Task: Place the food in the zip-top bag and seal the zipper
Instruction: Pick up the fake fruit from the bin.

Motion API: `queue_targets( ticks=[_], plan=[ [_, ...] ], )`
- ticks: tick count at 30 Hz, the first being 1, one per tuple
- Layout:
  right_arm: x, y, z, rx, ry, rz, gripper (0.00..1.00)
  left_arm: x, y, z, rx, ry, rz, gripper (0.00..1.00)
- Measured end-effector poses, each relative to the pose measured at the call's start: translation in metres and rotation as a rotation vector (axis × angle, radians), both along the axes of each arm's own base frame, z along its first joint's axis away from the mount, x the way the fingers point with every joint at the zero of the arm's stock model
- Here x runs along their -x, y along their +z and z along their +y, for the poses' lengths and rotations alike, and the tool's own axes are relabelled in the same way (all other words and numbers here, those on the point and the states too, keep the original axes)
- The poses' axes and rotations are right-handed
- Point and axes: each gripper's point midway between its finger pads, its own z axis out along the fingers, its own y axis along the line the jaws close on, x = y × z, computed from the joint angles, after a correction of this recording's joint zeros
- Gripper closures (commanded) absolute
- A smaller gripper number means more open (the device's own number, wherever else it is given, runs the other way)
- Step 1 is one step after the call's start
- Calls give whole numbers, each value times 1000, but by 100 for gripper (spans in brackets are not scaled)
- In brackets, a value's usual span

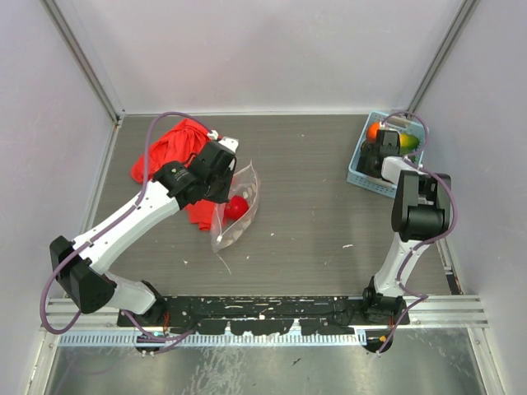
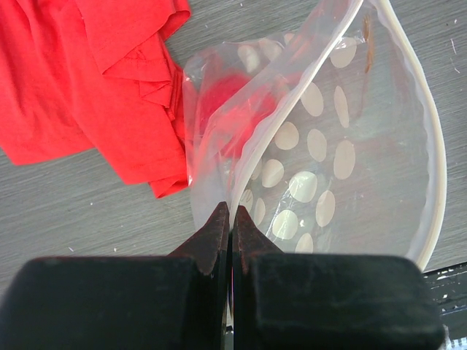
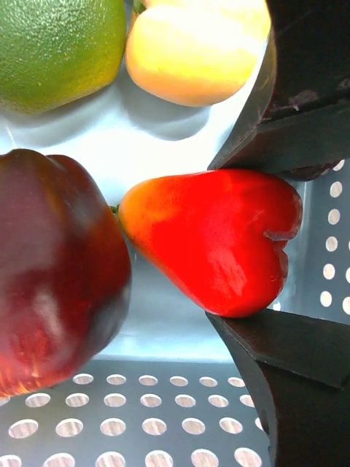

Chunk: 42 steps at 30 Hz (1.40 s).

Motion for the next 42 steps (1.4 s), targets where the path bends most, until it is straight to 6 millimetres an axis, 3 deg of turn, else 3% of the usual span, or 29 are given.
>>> queue_targets(
  ticks=[9, 22, 29, 36, 42],
  plan=[
    [20, 12, 16, -50, 20, 0, 49, 0, 0, 0, 2, -1, 1, 100],
    [40, 71, 18, -54, -7, -81, 51, 0, 0, -1, 9, -3, 5, 100],
    [58, 108, 30, -94, 1, -125, 53, -1, 1, -2, 16, -6, 2, 100],
    [77, 149, 75, -173, 118, -212, 53, 0, 4, -2, 25, -7, -4, 100],
    [100, 172, 145, -246, 293, -258, 53, 0, 4, -3, 30, -9, -7, 100]
  ],
)
